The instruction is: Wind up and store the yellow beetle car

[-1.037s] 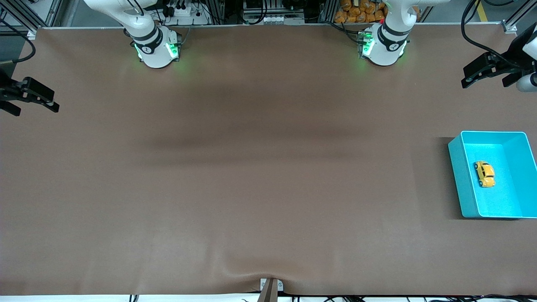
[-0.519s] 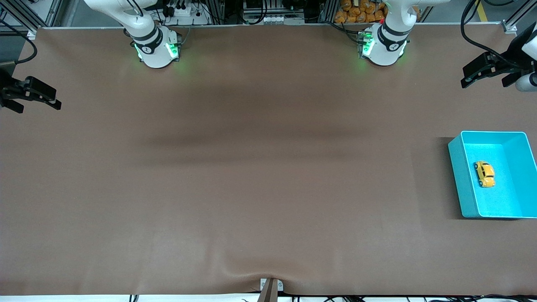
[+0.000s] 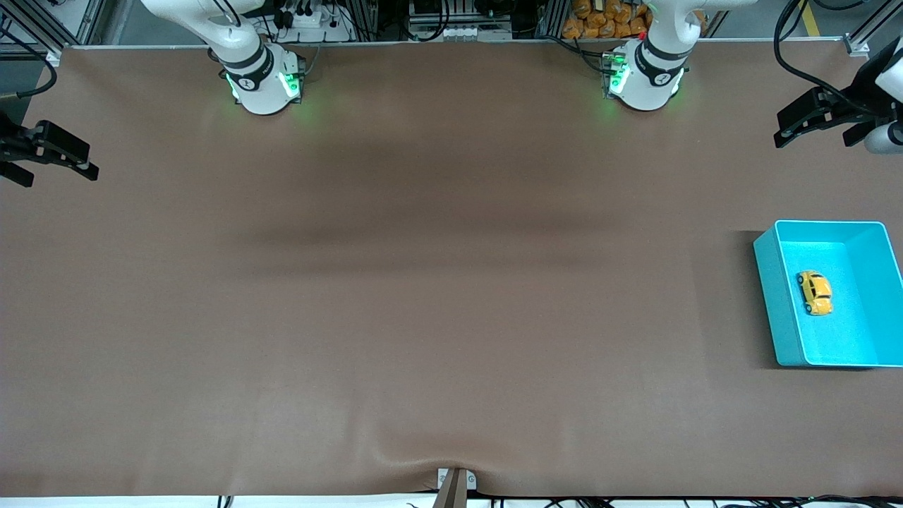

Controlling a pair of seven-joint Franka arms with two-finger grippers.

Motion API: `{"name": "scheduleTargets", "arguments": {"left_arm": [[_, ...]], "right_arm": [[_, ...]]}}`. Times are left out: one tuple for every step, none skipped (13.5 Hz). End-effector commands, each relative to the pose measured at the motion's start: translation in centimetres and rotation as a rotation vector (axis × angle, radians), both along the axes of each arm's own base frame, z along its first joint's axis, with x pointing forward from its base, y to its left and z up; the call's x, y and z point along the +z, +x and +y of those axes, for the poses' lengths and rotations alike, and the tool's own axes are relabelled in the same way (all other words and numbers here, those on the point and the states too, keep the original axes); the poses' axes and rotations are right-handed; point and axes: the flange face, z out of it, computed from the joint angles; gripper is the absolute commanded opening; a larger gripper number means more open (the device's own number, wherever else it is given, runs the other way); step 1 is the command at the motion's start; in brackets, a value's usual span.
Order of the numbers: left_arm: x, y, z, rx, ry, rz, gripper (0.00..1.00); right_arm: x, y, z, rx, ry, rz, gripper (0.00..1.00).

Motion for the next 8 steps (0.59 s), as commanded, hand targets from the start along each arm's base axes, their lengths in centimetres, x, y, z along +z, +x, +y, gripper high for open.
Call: {"name": "scheduleTargets", "arguments": {"left_arm": [[0.55,-0.2,-0.18,-0.028,-0.021,0.009,1.0],[0.46,-0.18,-0.26,-0.031,-0.021,0.012,1.0],[0.45,-0.19,-0.26,-0.031,-0.021,0.014,1.0],[0.53,-0.25,-0.25,-0.031,-0.021,0.012,1.0],[0.6,-0.25,-0.25,-0.031,-0.021,0.011,1.0],[0.52,-0.2,-0.33,-0.032,-0.021,0.012,1.0],[0.45,-0.21,-0.49,-0.035,-0.02,0.014,1.0],[0.45,-0.23,-0.73,-0.04,-0.021,0.014,1.0]], "right_arm": [[0.29,0.05,0.03,-0.014,0.01,0.007,1.0],[0.22,0.05,0.03,-0.014,0.01,0.009,1.0],[0.23,0.07,0.03,-0.013,0.01,0.007,1.0],[0.23,0.07,0.09,-0.012,0.016,0.007,1.0],[0.24,0.07,0.08,-0.015,0.022,0.007,1.0],[0.17,0.07,0.0,-0.016,0.022,0.008,1.0],[0.08,0.11,0.01,-0.016,0.022,0.01,1.0],[0.08,0.12,0.09,-0.015,0.022,0.01,1.0]]}}
